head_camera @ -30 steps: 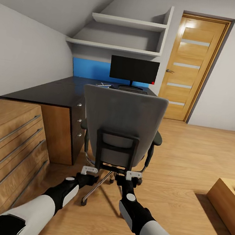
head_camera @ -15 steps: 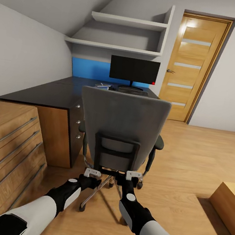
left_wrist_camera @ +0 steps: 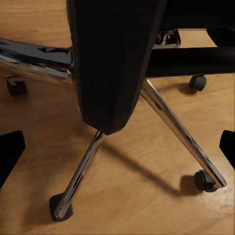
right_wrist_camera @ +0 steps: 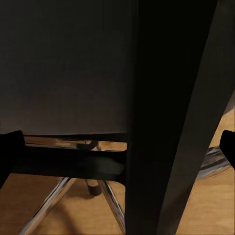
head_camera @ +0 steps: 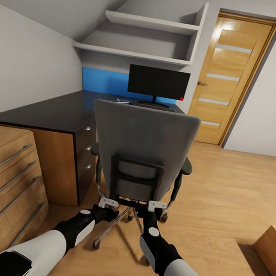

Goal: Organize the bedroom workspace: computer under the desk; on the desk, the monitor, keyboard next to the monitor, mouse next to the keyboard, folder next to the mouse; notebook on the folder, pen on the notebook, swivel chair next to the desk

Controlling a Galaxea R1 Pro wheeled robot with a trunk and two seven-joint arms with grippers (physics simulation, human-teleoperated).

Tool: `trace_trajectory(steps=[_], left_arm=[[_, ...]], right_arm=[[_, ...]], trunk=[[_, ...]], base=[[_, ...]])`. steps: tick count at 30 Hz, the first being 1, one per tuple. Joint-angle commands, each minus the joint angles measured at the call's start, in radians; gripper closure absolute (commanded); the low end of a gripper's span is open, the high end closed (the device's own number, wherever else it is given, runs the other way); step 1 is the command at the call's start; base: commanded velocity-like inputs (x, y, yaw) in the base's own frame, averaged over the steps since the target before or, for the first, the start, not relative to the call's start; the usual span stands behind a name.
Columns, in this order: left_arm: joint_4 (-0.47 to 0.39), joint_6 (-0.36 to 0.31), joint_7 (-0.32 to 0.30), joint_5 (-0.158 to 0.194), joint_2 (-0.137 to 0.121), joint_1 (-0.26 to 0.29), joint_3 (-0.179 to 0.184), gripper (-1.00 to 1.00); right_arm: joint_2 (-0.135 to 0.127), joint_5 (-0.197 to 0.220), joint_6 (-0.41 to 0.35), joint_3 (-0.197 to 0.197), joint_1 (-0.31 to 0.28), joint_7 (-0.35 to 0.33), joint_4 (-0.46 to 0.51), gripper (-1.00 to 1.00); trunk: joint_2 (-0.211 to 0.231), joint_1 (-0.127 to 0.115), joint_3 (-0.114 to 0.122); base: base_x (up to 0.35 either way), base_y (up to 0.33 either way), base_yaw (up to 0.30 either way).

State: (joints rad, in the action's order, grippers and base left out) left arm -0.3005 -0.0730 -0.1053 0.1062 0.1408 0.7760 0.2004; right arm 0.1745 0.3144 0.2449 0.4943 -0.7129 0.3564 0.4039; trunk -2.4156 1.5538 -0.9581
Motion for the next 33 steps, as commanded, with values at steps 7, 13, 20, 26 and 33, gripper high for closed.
trace_trajectory(steps=[7, 13, 20, 26, 33], left_arm=[[-0.002, -0.005, -0.001, 0.01, -0.004, 0.0, 0.004, -1.0], [-0.002, -0.005, -0.001, 0.01, -0.004, 0.0, 0.004, -1.0], [-0.002, -0.005, 0.0, 0.01, -0.004, 0.0, 0.004, -1.0], [-0.002, -0.005, -0.001, 0.01, -0.004, 0.0, 0.004, -1.0], [-0.002, -0.005, -0.001, 0.01, -0.006, 0.0, 0.004, -1.0]], right_arm=[[0.0, 0.003, 0.007, 0.007, -0.002, 0.006, 0.0, -1.0], [0.0, 0.003, 0.008, 0.006, -0.002, 0.006, 0.0, -1.0], [0.0, 0.003, 0.008, 0.006, -0.002, 0.006, 0.001, -1.0], [0.0, 0.003, 0.008, 0.006, -0.002, 0.005, 0.002, -1.0], [0.0, 0.003, 0.008, 0.006, -0.002, 0.006, 0.002, -1.0]], trunk=[[0.0, 0.0, -0.001], [0.0, 0.0, -0.001], [0.0, 0.0, -0.001], [0.0, 0.0, -0.001], [0.0, 0.0, -0.001]], base=[[0.274, 0.0, 0.0], [0.317, -0.007, 0.0], [0.32, -0.101, 0.0], [0.32, -0.124, 0.0], [0.321, -0.135, 0.0]])
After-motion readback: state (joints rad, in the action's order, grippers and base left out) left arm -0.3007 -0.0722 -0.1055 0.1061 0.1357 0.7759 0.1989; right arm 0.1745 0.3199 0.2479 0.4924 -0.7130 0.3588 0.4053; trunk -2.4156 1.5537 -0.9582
